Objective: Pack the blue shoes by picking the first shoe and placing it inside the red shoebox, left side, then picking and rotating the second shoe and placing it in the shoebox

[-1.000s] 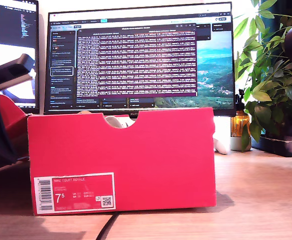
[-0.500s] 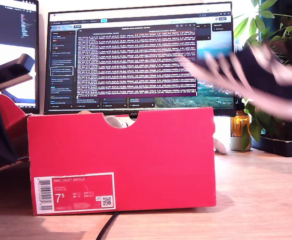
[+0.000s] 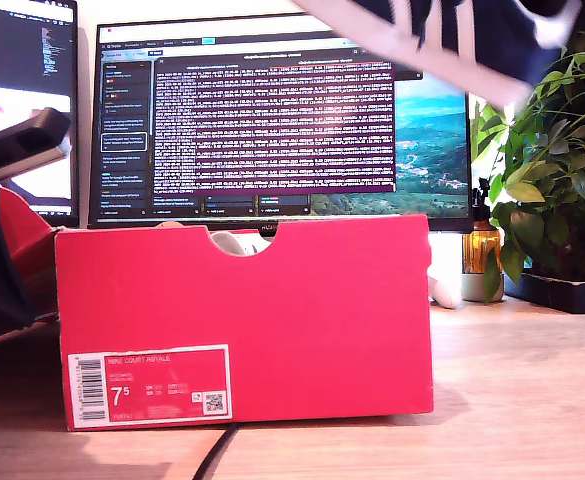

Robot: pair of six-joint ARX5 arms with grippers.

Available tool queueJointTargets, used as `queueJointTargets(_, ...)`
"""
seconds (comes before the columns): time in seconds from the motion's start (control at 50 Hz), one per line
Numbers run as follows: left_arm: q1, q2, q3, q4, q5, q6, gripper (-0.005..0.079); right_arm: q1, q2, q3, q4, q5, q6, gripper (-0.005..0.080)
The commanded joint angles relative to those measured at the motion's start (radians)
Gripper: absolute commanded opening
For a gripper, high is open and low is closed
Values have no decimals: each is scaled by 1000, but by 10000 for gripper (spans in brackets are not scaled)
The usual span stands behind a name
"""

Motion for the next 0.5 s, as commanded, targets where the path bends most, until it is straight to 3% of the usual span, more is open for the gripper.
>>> queueJointTargets(0.0, -3, 10, 11, 7, -5, 4, -19, 32, -37, 35, 68, -8, -75, -12)
queueJointTargets(0.3, -3, 10, 11, 7, -5, 4, -19, 162, 28, 35, 290, 140, -396, -12)
queueJointTargets(0.48, -3, 10, 11, 7, -5, 4, -19, 237, 101, 37, 385, 301, -568, -12)
